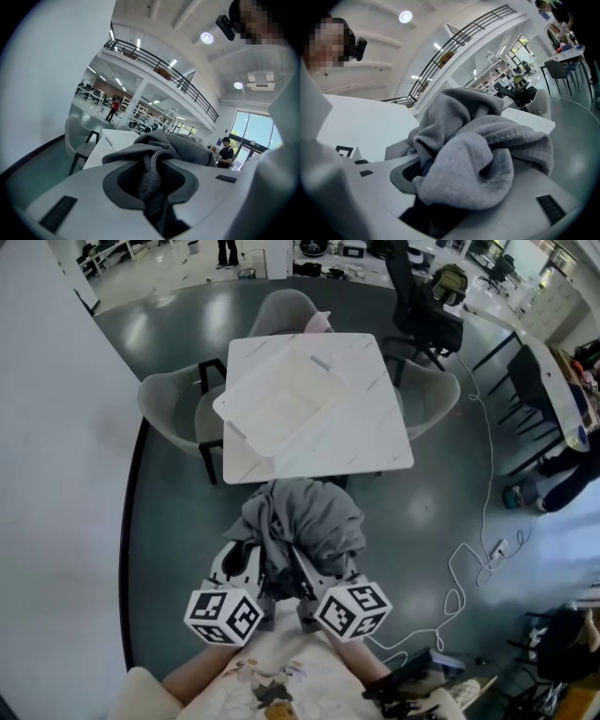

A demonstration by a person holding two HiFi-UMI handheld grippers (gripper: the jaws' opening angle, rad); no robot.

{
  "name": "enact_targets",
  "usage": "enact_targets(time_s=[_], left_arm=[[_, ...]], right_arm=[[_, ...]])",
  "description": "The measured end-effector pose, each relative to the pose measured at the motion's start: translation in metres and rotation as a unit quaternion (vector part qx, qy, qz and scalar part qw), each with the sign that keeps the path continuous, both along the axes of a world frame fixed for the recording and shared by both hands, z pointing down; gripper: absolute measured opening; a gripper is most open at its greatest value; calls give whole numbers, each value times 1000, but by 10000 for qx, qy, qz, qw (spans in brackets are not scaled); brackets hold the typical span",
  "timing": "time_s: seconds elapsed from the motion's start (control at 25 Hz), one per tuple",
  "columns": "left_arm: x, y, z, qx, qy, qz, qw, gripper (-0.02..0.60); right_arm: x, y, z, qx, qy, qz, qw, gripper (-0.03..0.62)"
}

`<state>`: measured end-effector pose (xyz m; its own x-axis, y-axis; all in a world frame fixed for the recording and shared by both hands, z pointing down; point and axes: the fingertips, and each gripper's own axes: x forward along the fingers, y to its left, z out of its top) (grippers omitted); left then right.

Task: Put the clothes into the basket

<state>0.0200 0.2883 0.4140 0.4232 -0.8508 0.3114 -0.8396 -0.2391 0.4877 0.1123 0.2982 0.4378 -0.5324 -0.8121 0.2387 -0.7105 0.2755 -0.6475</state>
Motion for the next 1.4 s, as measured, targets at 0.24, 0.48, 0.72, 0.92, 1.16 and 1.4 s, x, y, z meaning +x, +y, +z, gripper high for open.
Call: enact_targets(time_s=[0.24,0.48,0.72,0.92,1.16,1.4], left_arm=[[20,-27,0,-72,-58,-57,9999,74],[15,-43,-1,-129,-80,-204,9997,74],[-2,-72,0,-204,-3,-271,9994,74],[-19,-115,-3,-194,66,-221,9995,74],[-37,-175,-5,-239,78,-52,9997,74],[-56,-226,-12,-200,140,128,9996,74]], right_arm=[[20,-28,0,-74,-71,-80,9999,247],[16,-46,0,-145,-109,-199,9996,247],[-1,-76,-1,-228,-36,-279,9993,247],[-17,-118,-4,-202,19,-207,9996,247],[-36,-174,-6,-260,1,-54,9996,247],[-55,-223,-14,-199,45,96,9997,247]])
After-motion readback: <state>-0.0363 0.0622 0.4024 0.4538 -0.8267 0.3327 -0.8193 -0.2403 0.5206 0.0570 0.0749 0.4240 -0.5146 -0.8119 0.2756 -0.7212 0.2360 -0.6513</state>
